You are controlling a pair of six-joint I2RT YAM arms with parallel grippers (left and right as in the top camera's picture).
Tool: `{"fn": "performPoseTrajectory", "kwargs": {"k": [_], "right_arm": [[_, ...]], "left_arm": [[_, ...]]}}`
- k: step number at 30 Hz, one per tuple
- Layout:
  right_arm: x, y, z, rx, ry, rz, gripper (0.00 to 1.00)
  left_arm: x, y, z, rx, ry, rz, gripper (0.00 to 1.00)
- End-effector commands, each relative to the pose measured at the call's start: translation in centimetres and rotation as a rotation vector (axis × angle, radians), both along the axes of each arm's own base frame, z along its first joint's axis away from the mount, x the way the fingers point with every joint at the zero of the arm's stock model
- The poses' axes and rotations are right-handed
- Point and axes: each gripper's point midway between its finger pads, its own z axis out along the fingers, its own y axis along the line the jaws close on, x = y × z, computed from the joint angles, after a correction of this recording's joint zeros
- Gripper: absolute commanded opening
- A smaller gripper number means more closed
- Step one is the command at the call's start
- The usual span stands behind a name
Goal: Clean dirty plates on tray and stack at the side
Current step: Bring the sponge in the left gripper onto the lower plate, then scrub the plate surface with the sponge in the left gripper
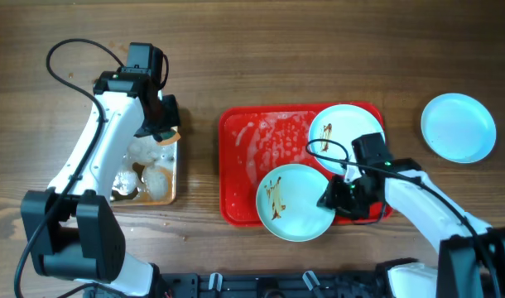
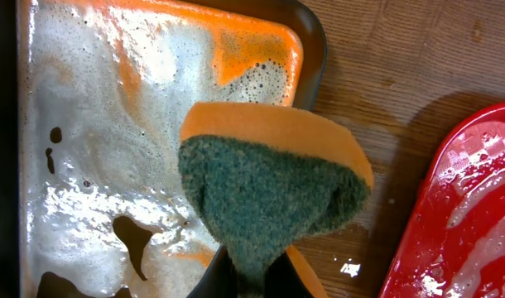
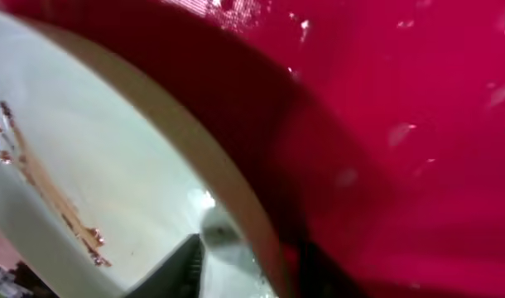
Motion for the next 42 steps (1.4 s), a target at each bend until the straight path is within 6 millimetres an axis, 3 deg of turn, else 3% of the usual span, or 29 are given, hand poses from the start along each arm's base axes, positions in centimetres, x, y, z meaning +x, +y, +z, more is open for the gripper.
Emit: {"fn": "performPoseTrajectory", "kwargs": {"k": [1, 5, 8, 12, 13, 17, 19, 23, 29, 31, 35, 37, 40, 42], "right_arm": [[-0.3, -0.2, -0.7, -0.023, 0.039, -0.039, 0.04], [-0.2, -0.2, -0.8, -0.026, 0.034, -0.040, 0.04], [0.0, -0.2, -0.8, -0.025, 0.026, -0.039, 0.04], [0.2, -0.1, -0.7, -0.023, 0.015, -0.039, 0.04], [0.3, -0.1, -0.8, -0.023, 0.014, -0.040, 0.04], [0.5, -0.2, -0.8, -0.027, 0.004, -0.040, 0.04], [0.6, -0.2, -0.8, -0.026, -0.001, -0.041, 0.04], [0.6, -0.2, -0.8, -0.026, -0.001, -0.040, 0.04], [0.7, -0.1, -0.8, -0.025, -0.003, -0.040, 0.05], [0.7, -0.1, -0.8, -0.026, -0.003, -0.040, 0.04], [0.7, -0.1, -0.8, -0.026, -0.003, -0.040, 0.04], [0.7, -0.1, -0.8, -0.026, -0.003, -0.041, 0.04], [0.6, -0.2, -0.8, -0.026, 0.004, -0.047, 0.04], [0.4, -0.2, -0.8, -0.028, 0.013, -0.047, 0.04]], "left_arm": [[0.2, -0.1, 0.7, -0.012, -0.022, -0.008, 0.04], [0.2, -0.8, 0.7, -0.049, -0.020, -0.018, 0.04], [0.2, -3.1, 0.9, -0.155, -0.022, -0.097, 0.04], [-0.6, -9.7, 2.6, -0.412, -0.046, -0.288, 0.04], [-1.8, -13.1, 3.8, -0.562, -0.037, -0.397, 0.04], [-5.0, -18.5, 4.6, -0.667, 0.003, -0.595, 0.04], [-7.2, -20.9, 3.1, -0.642, 0.061, -0.687, 0.04], [-10.8, -23.5, -0.7, -0.599, 0.187, -0.784, 0.04], [-13.6, -25.2, -6.3, -0.582, 0.365, -0.846, 0.04], [-14.9, -26.2, -6.8, -0.665, 0.412, -0.891, 0.04], [-17.8, -29.9, -5.0, -0.906, 0.444, -0.986, 0.04], [-18.5, -31.6, -5.2, -0.918, 0.435, -1.012, 0.04], [-18.3, -33.1, -7.8, -0.818, 0.432, -0.953, 0.04], [-17.4, -32.2, -9.8, -0.702, 0.435, -0.872, 0.04]]}}
